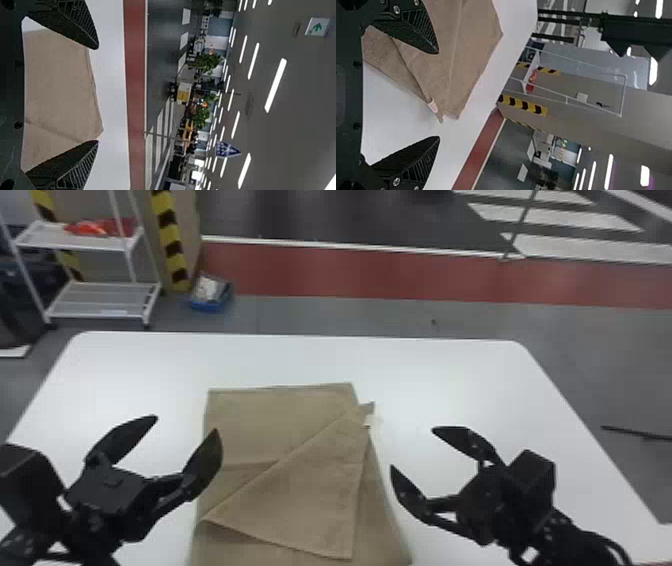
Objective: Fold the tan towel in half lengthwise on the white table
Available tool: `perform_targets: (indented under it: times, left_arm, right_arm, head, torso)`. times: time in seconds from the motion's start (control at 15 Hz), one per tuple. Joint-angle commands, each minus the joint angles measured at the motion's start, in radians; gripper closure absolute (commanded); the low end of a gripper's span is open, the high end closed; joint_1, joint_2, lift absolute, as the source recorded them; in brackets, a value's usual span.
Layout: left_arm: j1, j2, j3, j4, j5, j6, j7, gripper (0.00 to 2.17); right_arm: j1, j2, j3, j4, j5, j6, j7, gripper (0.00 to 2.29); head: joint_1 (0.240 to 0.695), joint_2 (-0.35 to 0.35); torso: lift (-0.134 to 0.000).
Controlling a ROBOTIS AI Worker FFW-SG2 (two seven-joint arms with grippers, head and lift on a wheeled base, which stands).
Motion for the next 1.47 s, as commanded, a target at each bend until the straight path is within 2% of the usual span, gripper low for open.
perform_targets:
  times: [0.0,0.13,0.27,0.4,0.6,0.93,1.2,1.4]
  left_arm:
    - [-0.004,-0.008,0.102,0.050,0.105,-0.017,0.002,0.02]
    - [-0.006,-0.009,0.160,0.071,0.163,-0.017,-0.001,0.03]
    - [-0.015,-0.008,0.177,0.088,0.172,-0.017,-0.004,0.03]
    - [-0.021,-0.008,0.177,0.092,0.174,-0.011,-0.011,0.03]
    - [-0.029,-0.006,0.173,0.099,0.175,0.001,-0.015,0.03]
    - [-0.041,-0.003,0.162,0.112,0.175,0.017,-0.017,0.03]
    - [-0.043,-0.002,0.162,0.117,0.175,0.017,-0.020,0.03]
    - [-0.049,-0.002,0.160,0.128,0.177,0.020,-0.021,0.03]
  right_arm:
    - [0.021,-0.009,0.036,-0.071,0.145,0.111,0.069,0.12]
    - [0.032,-0.028,0.083,-0.114,0.245,0.188,0.148,0.12]
    - [0.033,-0.043,0.134,-0.158,0.335,0.267,0.213,0.12]
    - [0.032,-0.052,0.187,-0.178,0.403,0.316,0.242,0.13]
    - [-0.005,-0.080,0.287,-0.177,0.512,0.396,0.291,0.13]
    - [-0.134,-0.075,0.402,-0.111,0.579,0.556,0.345,0.14]
    - [-0.215,-0.060,0.480,-0.059,0.625,0.639,0.446,0.15]
    - [-0.241,-0.060,0.517,-0.023,0.665,0.663,0.475,0.15]
  head:
    - [0.695,-0.051]
    - [0.695,0.017]
    - [0.695,0.100]
    - [0.695,0.145]
    - [0.695,0.169]
    - [0.695,0.188]
    - [0.695,0.208]
    - [0.695,0.227]
  torso:
    - [-0.098]
    - [-0.098]
    - [-0.098]
    - [-0.098]
    - [-0.098]
    - [-0.098]
    - [-0.098]
    - [-0.098]
